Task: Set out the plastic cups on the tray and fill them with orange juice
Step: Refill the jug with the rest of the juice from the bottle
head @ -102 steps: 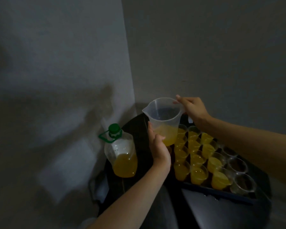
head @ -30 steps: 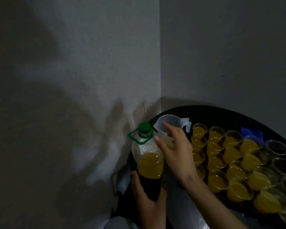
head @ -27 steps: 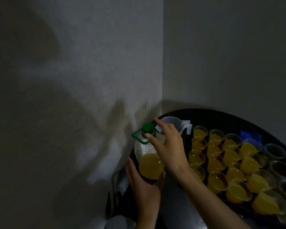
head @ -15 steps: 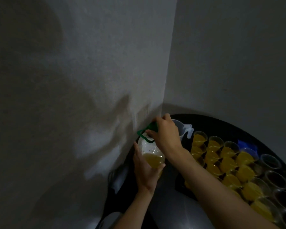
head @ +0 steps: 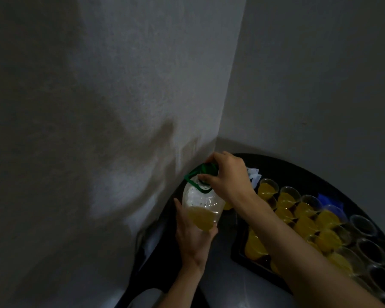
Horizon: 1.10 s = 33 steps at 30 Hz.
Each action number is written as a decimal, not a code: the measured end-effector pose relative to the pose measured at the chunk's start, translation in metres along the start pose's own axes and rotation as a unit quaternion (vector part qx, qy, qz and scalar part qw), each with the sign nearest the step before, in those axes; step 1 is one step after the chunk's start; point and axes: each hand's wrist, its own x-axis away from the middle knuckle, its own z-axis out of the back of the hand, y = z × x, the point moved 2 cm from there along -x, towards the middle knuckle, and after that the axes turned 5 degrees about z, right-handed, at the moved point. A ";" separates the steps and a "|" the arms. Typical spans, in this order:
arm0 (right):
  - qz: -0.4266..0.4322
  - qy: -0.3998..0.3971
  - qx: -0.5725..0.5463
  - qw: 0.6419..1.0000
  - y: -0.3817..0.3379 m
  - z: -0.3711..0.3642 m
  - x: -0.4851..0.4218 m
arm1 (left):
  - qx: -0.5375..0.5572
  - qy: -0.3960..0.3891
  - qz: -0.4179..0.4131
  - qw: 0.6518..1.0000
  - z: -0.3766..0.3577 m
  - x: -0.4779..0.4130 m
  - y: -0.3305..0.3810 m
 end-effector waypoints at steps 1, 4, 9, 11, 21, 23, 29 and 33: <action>0.008 0.003 0.008 1.000 0.001 0.001 0.000 | -0.005 -0.002 0.003 1.000 -0.002 0.000 -0.002; 0.029 0.003 0.033 0.999 0.003 0.004 -0.001 | -0.005 -0.004 -0.012 1.000 -0.004 -0.002 -0.005; 0.075 -0.035 0.028 0.996 0.008 0.012 -0.005 | 0.005 0.014 -0.009 1.000 -0.011 -0.011 -0.020; 0.093 -0.064 0.025 0.993 0.009 0.016 -0.006 | -0.006 0.001 -0.027 1.000 -0.010 -0.015 -0.022; 0.083 -0.048 0.084 0.992 0.016 0.014 -0.007 | 0.013 0.006 -0.049 0.999 -0.013 -0.018 -0.023; 0.020 0.010 0.133 0.991 0.013 0.006 -0.003 | 0.008 0.004 -0.041 0.999 -0.012 -0.017 -0.019; 0.049 -0.036 0.086 0.994 0.015 -0.002 -0.003 | 0.026 -0.013 -0.047 0.998 -0.013 -0.015 -0.013; 0.091 -0.168 0.078 0.978 0.017 0.017 -0.006 | 0.075 -0.008 -0.046 0.996 -0.015 -0.017 -0.023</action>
